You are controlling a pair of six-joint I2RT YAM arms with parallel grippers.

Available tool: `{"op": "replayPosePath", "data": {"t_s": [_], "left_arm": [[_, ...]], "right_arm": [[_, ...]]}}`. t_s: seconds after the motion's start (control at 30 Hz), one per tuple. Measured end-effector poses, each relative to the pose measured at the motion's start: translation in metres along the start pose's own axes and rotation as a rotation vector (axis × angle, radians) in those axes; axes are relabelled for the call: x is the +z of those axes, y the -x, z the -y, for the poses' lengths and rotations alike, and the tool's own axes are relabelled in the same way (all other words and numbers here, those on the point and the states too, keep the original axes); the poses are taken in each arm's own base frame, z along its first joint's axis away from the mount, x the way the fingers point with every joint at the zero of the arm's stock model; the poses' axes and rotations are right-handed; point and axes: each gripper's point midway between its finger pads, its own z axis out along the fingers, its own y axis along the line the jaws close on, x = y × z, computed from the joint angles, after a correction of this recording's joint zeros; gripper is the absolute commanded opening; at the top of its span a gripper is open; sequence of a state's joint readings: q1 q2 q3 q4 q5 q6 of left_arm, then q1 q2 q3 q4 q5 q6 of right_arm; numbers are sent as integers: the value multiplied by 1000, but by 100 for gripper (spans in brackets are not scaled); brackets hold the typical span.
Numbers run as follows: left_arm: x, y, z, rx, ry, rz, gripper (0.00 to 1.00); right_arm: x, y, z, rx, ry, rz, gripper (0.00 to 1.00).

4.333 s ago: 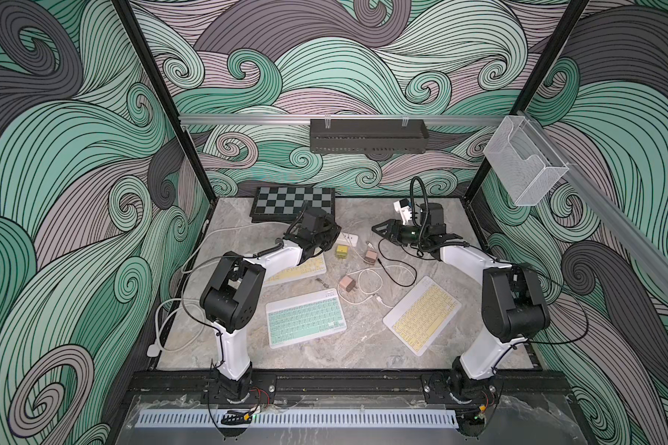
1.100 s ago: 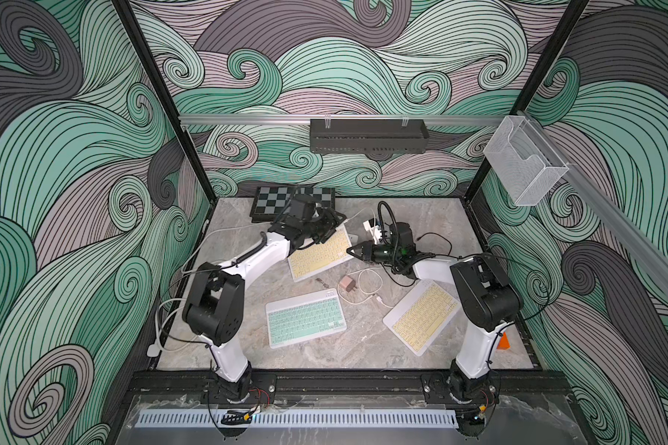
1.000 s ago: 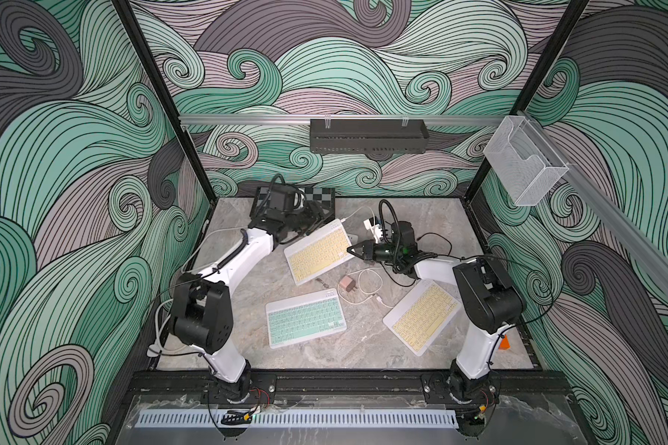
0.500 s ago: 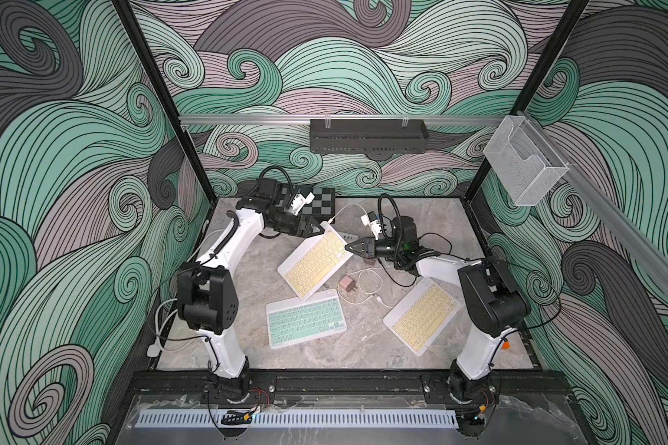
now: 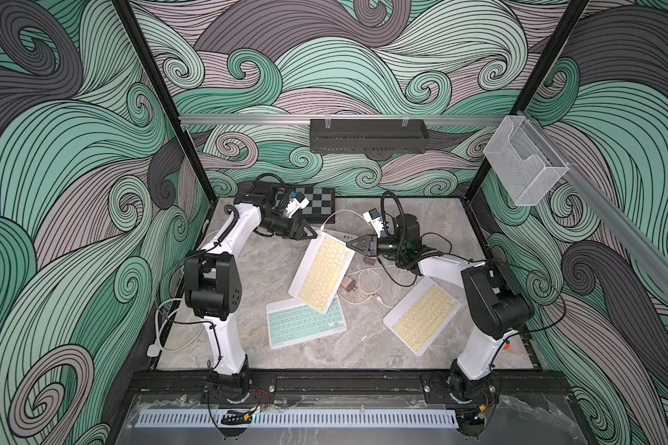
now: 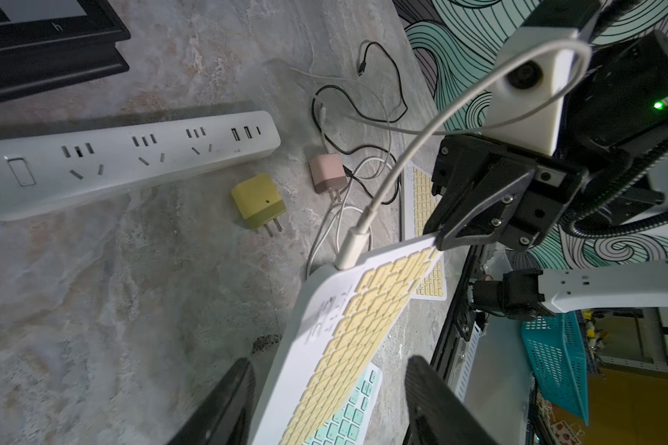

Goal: Unplug the wireless keyboard
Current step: Pick up the keyboard from the center of the board.

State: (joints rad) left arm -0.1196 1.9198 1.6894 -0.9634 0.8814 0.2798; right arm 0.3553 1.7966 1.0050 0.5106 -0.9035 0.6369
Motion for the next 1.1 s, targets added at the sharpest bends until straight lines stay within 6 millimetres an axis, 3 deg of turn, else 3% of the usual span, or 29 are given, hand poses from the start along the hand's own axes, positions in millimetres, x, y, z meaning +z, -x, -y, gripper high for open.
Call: {"op": "replayPosePath", "data": {"t_s": [0.3, 0.33, 0.4, 0.57, 0.8, 0.87, 1.1], "left_arm": [[38, -36, -19, -122, -153, 24, 62], [42, -39, -21, -132, -168, 35, 59], [48, -45, -24, -151, -201, 53, 41], [49, -39, -18, -122, -269, 99, 37], [41, -31, -3, -69, -360, 131, 9], [36, -28, 4, -67, -394, 138, 0], [18, -18, 27, -34, -376, 143, 0]], "right_arm": [[-1, 4, -2, 0, 8, 13, 0], [-1, 4, -2, 0, 8, 13, 0], [-1, 4, -2, 1, 7, 14, 0], [-4, 8, 1, 2, 0, 27, 0], [-11, 16, 13, 25, -42, 61, 0], [-13, 17, 16, 27, -54, 68, 10], [-16, 20, 13, 11, -41, 76, 48]]}}
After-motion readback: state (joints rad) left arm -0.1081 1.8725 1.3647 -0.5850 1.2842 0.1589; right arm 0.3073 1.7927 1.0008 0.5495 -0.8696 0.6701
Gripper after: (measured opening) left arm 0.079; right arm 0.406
